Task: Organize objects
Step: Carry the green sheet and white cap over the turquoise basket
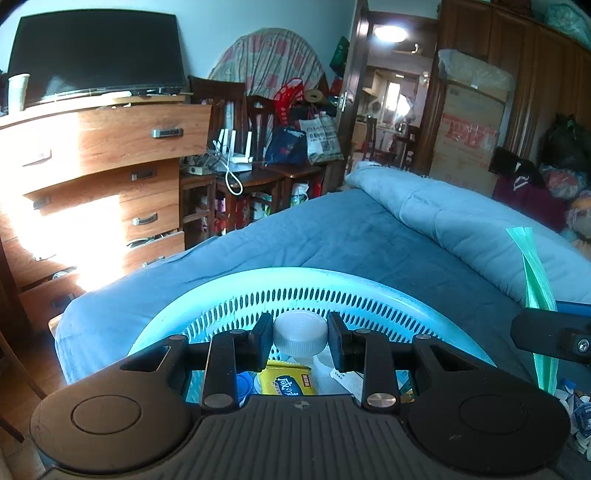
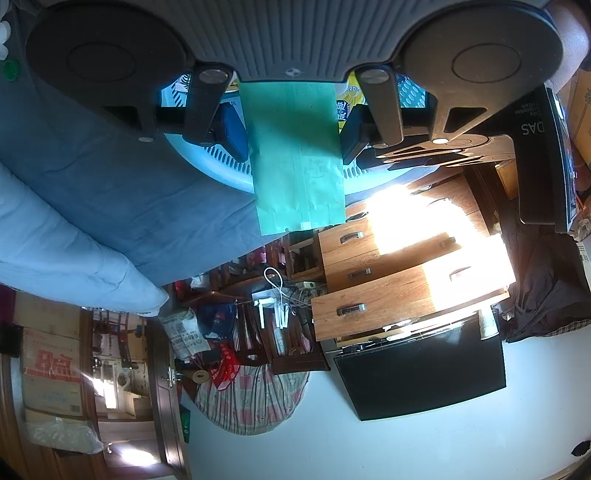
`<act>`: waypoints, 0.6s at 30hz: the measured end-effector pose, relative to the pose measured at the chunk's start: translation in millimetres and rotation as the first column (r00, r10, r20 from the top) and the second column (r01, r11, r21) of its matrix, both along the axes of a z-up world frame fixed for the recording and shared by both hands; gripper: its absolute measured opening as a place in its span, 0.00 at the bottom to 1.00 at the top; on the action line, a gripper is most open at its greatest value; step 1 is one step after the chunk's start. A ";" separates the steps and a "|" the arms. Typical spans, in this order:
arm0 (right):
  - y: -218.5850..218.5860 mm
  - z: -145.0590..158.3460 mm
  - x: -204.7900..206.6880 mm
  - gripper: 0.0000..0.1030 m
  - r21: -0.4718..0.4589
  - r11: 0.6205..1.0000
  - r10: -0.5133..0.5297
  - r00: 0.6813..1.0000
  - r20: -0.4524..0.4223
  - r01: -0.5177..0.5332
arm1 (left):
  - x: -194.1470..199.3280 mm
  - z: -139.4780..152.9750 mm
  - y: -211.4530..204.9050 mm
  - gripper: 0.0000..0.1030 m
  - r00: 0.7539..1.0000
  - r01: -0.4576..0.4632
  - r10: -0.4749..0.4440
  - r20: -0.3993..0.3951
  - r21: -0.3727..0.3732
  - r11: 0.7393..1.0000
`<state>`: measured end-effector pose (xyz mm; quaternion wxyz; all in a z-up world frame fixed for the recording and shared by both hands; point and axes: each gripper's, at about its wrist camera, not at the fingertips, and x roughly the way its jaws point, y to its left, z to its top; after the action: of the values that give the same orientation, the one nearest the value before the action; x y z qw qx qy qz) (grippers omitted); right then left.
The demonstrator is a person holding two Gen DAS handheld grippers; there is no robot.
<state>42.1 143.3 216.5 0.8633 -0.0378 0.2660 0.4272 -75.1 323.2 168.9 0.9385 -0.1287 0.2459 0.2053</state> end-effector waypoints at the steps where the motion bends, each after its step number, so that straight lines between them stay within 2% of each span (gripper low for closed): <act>1: -0.1 0.0 0.1 0.55 0.000 1.000 0.001 1.000 0.000 -0.001 | 0.6 0.2 0.1 0.32 1.000 -0.001 0.001 -0.001 0.001 1.000; 18: 5.3 -6.0 2.2 0.55 -0.002 1.000 0.000 1.000 -0.003 0.000 | 2.4 1.8 1.7 0.32 1.000 0.000 0.000 -0.001 0.002 1.000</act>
<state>44.3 148.6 210.5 0.8628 -0.0380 0.2676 0.4272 -72.8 324.9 170.7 0.9386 -0.1275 0.2460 0.2057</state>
